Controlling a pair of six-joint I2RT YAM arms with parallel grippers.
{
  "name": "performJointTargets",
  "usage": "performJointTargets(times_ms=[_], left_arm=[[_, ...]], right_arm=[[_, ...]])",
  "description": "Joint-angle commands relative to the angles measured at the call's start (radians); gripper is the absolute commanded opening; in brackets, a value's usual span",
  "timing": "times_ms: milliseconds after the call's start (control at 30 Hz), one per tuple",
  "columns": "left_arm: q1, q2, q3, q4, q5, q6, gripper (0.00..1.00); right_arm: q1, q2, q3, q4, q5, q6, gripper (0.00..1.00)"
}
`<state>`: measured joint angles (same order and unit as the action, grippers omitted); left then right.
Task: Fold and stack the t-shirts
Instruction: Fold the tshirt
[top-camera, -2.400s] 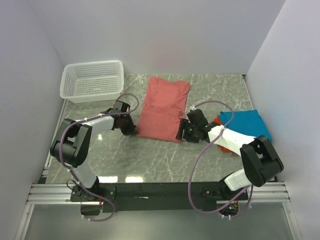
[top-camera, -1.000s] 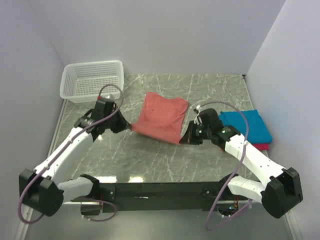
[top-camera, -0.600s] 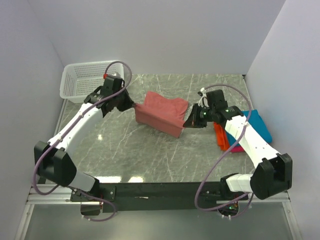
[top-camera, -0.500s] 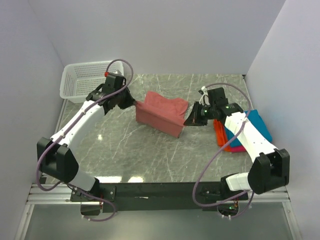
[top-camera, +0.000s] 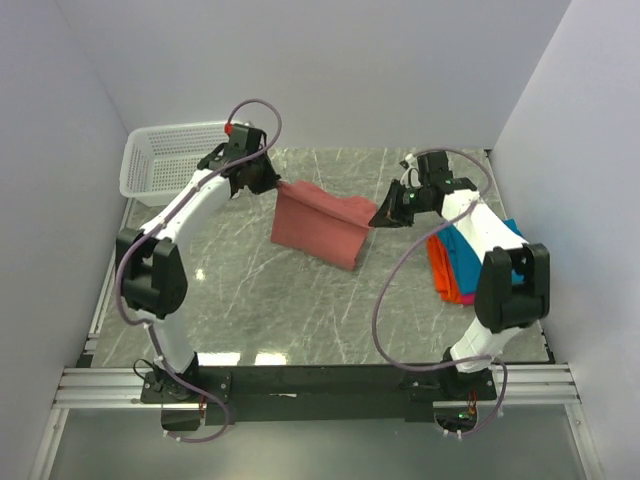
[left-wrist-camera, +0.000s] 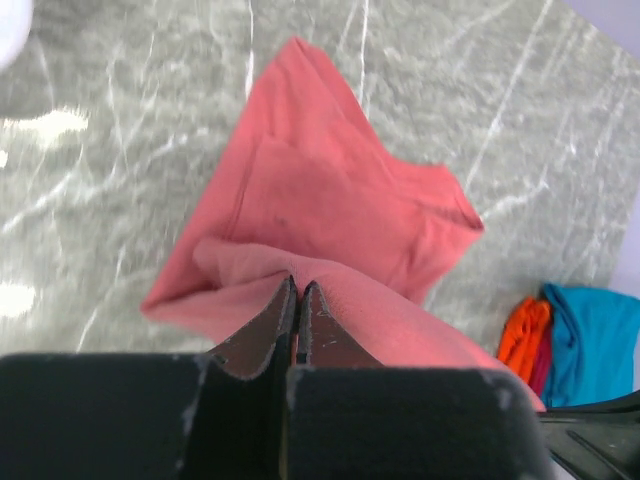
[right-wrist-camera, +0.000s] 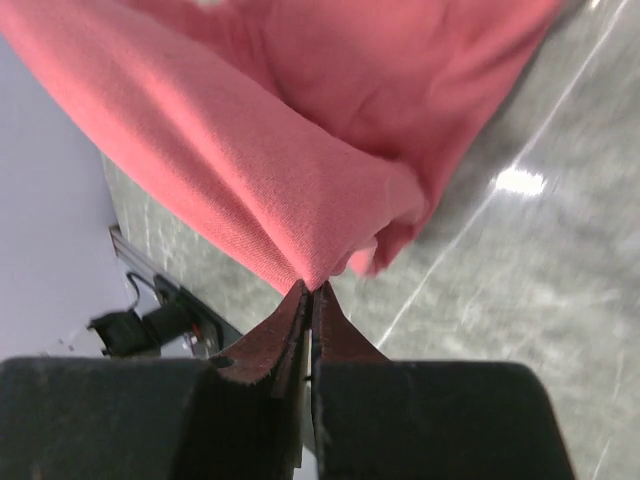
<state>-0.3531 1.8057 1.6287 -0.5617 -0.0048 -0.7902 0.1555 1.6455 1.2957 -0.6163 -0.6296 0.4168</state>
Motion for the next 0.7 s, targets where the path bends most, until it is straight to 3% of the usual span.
performJointTargets(times_ms=[0, 333, 400, 433, 467, 500, 533, 567, 667], left_arm=[[0.048, 0.079, 0.097, 0.085, -0.048, 0.048, 0.01], [0.069, 0.348, 0.339, 0.092, 0.025, 0.089, 0.03], [0.072, 0.395, 0.388, 0.089, 0.045, 0.097, 0.19], [0.074, 0.408, 0.41, 0.08, 0.063, 0.101, 0.54], [0.072, 0.42, 0.445, 0.069, 0.072, 0.114, 0.66], [0.071, 0.431, 0.454, 0.066, 0.083, 0.117, 0.99], [0.072, 0.429, 0.457, 0.065, 0.094, 0.117, 0.99], [0.071, 0.423, 0.447, 0.074, 0.1, 0.12, 0.99], [0.072, 0.376, 0.374, 0.103, 0.104, 0.114, 0.99]], right_arm=[[-0.04, 0.065, 0.082, -0.008, -0.005, -0.026, 0.0], [-0.085, 0.329, 0.318, 0.02, 0.004, -0.006, 0.03], [-0.099, 0.378, 0.376, -0.003, 0.062, 0.008, 0.09], [-0.1, 0.388, 0.417, -0.008, 0.073, 0.01, 0.22], [-0.1, 0.395, 0.431, -0.013, 0.082, 0.014, 0.49], [-0.102, 0.392, 0.445, -0.013, 0.093, 0.022, 0.63], [-0.1, 0.387, 0.445, 0.003, 0.09, 0.023, 0.79], [-0.1, 0.379, 0.442, 0.009, 0.087, 0.027, 0.86], [-0.097, 0.33, 0.386, 0.052, 0.068, 0.03, 0.88]])
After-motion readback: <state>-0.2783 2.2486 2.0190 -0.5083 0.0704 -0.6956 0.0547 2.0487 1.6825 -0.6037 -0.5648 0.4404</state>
